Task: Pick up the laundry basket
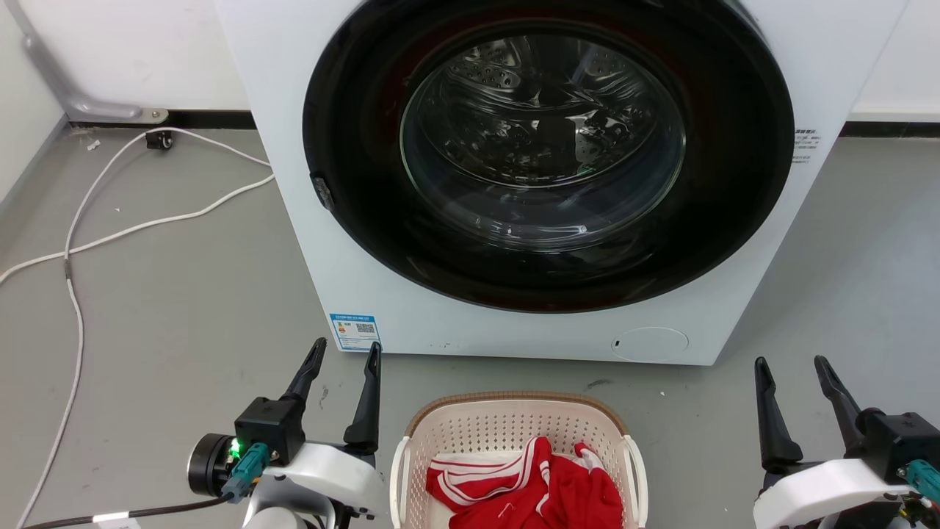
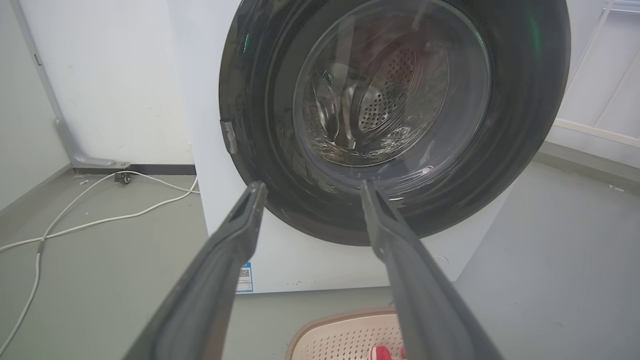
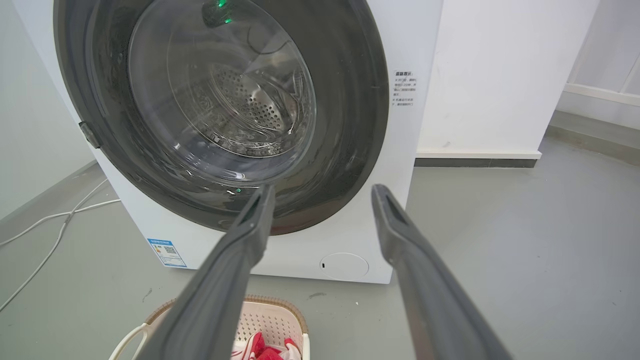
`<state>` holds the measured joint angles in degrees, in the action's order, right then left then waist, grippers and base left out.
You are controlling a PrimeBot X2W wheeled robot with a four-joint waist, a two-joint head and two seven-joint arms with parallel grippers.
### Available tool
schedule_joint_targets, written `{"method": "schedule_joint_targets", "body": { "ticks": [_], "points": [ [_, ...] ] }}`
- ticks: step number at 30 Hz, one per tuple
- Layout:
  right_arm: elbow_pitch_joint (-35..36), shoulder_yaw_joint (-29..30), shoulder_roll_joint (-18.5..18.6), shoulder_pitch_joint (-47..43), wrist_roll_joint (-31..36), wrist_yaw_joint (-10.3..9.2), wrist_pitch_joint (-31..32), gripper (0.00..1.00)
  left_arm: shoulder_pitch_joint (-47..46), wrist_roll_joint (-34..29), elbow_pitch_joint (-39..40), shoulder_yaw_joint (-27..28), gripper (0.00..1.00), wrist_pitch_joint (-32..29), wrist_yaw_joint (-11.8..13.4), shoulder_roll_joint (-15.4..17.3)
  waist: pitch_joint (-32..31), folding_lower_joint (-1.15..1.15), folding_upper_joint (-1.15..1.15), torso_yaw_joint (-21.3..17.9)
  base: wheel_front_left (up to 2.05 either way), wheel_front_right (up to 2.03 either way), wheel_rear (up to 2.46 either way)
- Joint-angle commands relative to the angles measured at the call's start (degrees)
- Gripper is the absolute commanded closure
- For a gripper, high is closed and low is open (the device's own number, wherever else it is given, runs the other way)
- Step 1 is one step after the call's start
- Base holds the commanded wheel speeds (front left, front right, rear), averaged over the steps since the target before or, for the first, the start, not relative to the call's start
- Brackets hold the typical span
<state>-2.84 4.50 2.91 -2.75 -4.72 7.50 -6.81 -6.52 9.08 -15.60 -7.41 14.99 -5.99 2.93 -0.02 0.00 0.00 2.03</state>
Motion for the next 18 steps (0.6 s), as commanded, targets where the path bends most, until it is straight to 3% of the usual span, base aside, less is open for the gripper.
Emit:
{"method": "schedule_joint_targets", "body": {
  "ticks": [1,8,18],
  "points": [
    [-0.2,0.0,0.0,0.5,-0.3,-0.02,-0.3,0.00,-0.6,0.0,0.0,0.0,0.00,0.3,0.3,0.0,0.1,0.00,0.00,0.0,0.00,0.00,0.00],
    [-1.2,0.5,0.0,2.5,-0.4,-0.02,0.2,0.00,-4.3,-0.4,-2.9,-0.8,0.00,0.2,0.0,0.0,4.9,0.00,0.00,-0.7,0.00,0.00,0.00],
    [-10.0,-0.5,0.0,9.9,-0.4,-0.02,-0.1,0.00,-15.6,1.3,-17.5,-1.8,0.00,0.1,-1.0,1.5,16.1,0.00,0.00,-2.6,0.00,0.00,0.00]
  ]
}}
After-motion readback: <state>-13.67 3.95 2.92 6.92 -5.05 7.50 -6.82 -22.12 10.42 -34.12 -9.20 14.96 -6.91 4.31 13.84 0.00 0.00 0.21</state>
